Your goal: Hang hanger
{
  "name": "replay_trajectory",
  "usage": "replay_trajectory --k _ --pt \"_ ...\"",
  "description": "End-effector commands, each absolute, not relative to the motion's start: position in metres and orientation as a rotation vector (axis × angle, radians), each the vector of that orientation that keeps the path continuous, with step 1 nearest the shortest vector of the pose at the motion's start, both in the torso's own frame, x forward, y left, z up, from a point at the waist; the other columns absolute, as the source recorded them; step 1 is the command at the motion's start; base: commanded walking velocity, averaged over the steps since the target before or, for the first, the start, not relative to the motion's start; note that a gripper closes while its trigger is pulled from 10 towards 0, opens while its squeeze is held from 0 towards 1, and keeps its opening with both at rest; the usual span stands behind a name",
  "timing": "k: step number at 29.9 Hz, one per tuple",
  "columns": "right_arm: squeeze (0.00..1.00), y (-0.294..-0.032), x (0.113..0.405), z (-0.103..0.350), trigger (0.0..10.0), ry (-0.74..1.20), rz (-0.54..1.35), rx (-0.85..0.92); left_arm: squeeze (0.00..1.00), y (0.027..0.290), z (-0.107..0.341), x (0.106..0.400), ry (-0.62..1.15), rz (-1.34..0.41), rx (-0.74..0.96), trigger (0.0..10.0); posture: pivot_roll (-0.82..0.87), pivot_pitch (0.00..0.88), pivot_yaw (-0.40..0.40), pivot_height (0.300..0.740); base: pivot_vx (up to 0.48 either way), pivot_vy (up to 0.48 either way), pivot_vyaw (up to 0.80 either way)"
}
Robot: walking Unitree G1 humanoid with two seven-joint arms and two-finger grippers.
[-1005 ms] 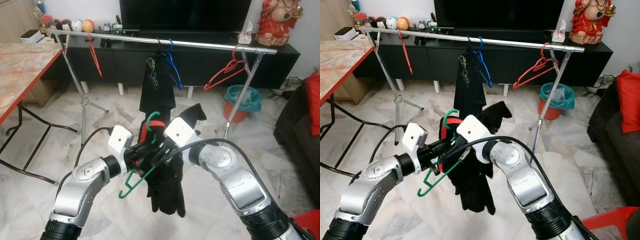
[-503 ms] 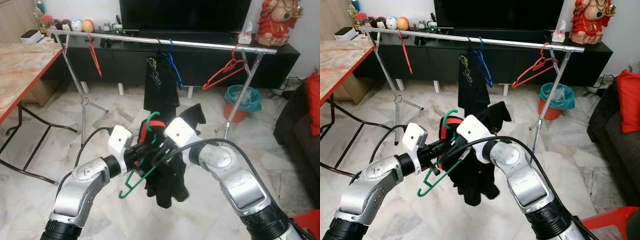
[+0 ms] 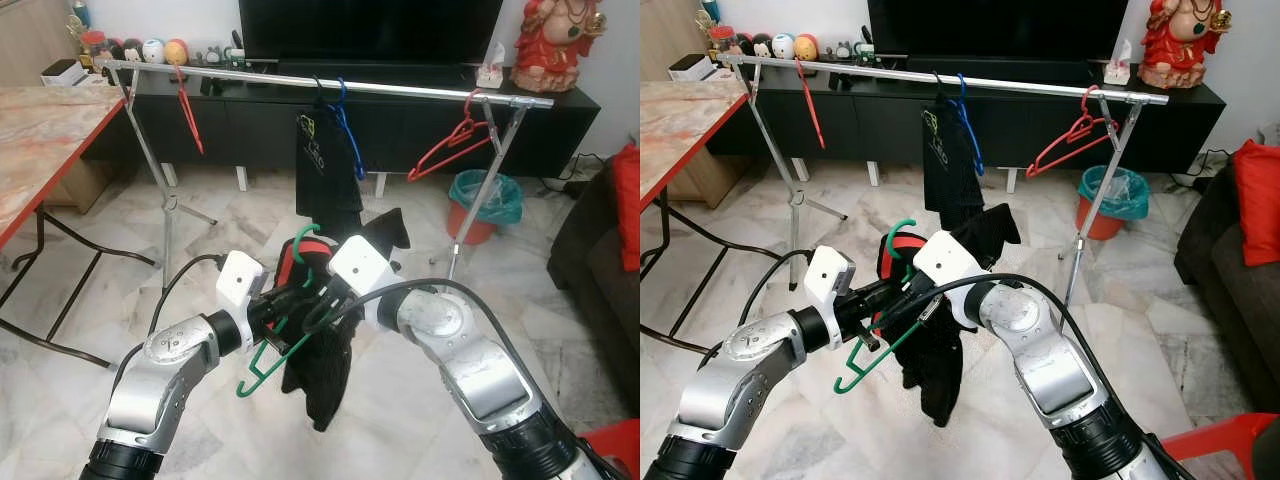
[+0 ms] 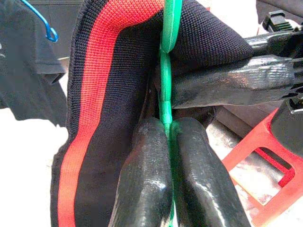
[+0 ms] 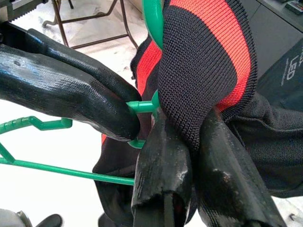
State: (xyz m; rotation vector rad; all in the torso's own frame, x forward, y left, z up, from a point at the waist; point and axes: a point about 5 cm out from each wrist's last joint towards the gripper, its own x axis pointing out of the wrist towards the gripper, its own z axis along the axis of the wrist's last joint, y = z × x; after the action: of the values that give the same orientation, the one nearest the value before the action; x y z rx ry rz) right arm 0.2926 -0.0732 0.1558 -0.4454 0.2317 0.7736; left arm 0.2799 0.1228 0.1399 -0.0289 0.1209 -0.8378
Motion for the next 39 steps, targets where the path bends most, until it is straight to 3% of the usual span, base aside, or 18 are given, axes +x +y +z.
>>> replay_trajectory --k 1,39 --pt "0.00 -0.0708 0.2914 0.1597 10.0 0.203 0.783 -0.431 0.00 0.1137 0.1465 0.2760 0.089 -0.901 -0.025 10.0 0.00 0.000 -0.012 0.740 0.000 0.000 0.00" --pt "0.00 -0.0711 0.2948 0.1626 10.0 0.196 0.774 -0.427 0.00 0.1153 0.1474 0.2778 0.089 -0.891 -0.030 10.0 -0.01 0.000 -0.013 0.740 0.000 0.000 0.00"
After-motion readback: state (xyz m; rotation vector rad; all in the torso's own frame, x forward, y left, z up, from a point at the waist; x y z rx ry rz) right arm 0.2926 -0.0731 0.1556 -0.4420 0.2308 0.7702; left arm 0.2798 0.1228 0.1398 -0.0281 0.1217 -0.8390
